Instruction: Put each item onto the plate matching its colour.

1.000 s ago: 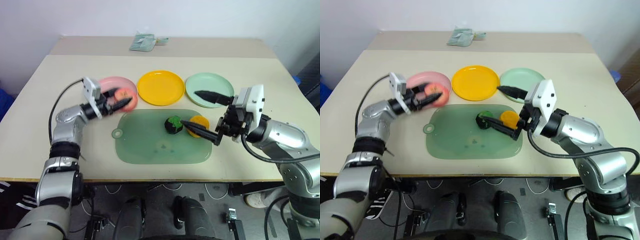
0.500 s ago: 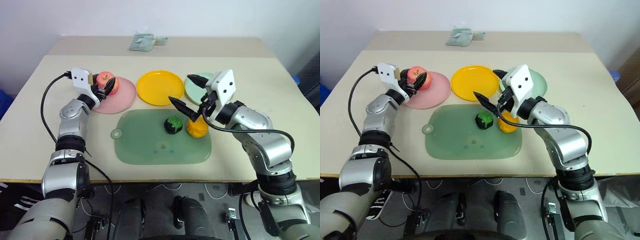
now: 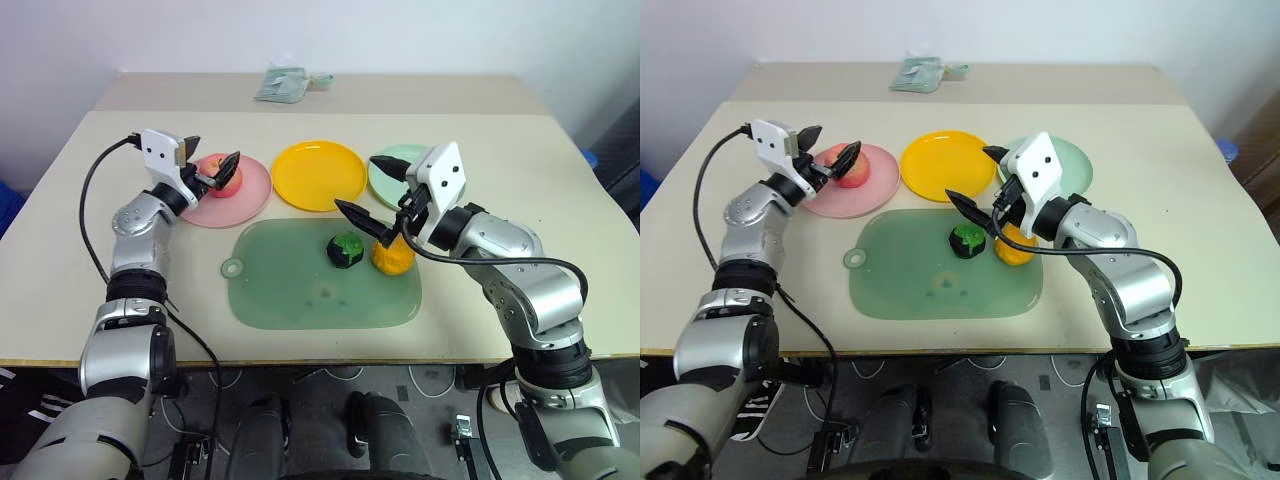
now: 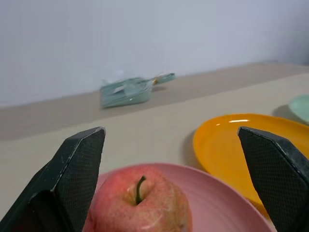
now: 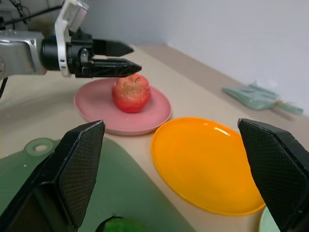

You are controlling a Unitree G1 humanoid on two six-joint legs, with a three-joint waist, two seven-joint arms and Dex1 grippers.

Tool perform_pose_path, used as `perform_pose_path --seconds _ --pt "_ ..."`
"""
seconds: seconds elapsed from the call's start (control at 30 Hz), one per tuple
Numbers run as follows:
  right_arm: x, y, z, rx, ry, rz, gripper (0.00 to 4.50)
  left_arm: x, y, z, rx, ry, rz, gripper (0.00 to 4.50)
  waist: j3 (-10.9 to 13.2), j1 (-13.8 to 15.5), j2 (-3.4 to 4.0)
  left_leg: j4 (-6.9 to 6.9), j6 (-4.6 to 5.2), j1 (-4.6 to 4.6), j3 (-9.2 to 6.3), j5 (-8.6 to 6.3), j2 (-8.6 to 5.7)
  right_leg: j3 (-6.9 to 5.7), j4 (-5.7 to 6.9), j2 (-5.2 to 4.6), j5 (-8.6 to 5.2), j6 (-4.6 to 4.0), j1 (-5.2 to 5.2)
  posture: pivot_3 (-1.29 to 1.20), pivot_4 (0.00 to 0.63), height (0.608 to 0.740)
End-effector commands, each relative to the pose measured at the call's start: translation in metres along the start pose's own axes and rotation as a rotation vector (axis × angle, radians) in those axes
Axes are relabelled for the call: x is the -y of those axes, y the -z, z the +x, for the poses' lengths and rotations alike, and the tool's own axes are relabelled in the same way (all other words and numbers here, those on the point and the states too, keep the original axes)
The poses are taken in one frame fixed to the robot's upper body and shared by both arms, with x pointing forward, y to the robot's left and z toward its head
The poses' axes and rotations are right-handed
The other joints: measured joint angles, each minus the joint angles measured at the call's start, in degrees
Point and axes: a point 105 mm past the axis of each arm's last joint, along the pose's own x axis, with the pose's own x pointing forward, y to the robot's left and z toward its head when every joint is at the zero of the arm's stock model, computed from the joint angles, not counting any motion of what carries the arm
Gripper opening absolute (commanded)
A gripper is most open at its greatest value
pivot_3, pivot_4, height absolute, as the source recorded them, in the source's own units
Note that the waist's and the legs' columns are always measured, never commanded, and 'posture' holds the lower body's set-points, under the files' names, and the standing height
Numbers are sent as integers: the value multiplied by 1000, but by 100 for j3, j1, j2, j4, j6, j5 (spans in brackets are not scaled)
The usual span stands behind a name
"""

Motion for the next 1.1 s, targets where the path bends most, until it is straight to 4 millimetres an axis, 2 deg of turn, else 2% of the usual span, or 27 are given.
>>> perform_pose_path --seconds 0.03,0.13,0.23,0.37,0.5,0.73,0.97,1.1 --pt "0 -9 1 16 -9 2 4500 4 -38 -5 132 156 -53 4466 0 -7 0 0 0 0 0 0 1 0 0 0 0 0 0 0 150 740" --pt "-2 -5 1 -13 -21 20 4500 32 -32 -21 71 409 -125 4466 0 -14 0 0 0 -2 0 0 1 -1 -1 0 0 0 0 0 150 740" --pt "-7 0 1 -38 -47 26 4500 64 -20 -49 -26 647 -163 4466 0 -67 2 -1 0 0 2 0 1 1 0 -2 0 -1 1 0 150 740" --pt "-19 12 9 -98 -107 27 4500 82 -28 -63 5 743 -246 4466 0 -98 2 0 -1 0 -4 1 5 0 3 1 -2 -3 0 0 150 740" --pt "-25 31 11 -206 -134 63 4500 86 -40 -71 30 819 -249 4466 0 -104 2 0 -3 0 -6 2 5 0 2 0 -2 -4 0 0 150 740" --pt "-32 54 16 -313 -139 72 4500 85 -35 -84 -39 865 -235 4466 0 -112 3 -3 -3 0 -4 1 5 0 0 1 -3 -5 -3 0 150 740" --pt "-42 72 16 -386 -160 59 4500 86 -35 -86 -28 857 -227 4466 0 -103 3 -2 -3 -2 -4 1 5 0 -1 0 -3 -5 -4 0 150 740" --pt "-38 77 17 -403 -141 48 4500 86 -34 -86 -25 855 -228 4466 0 -108 3 -3 -3 -2 -4 1 5 0 -1 0 -3 -5 -4 0 150 740"
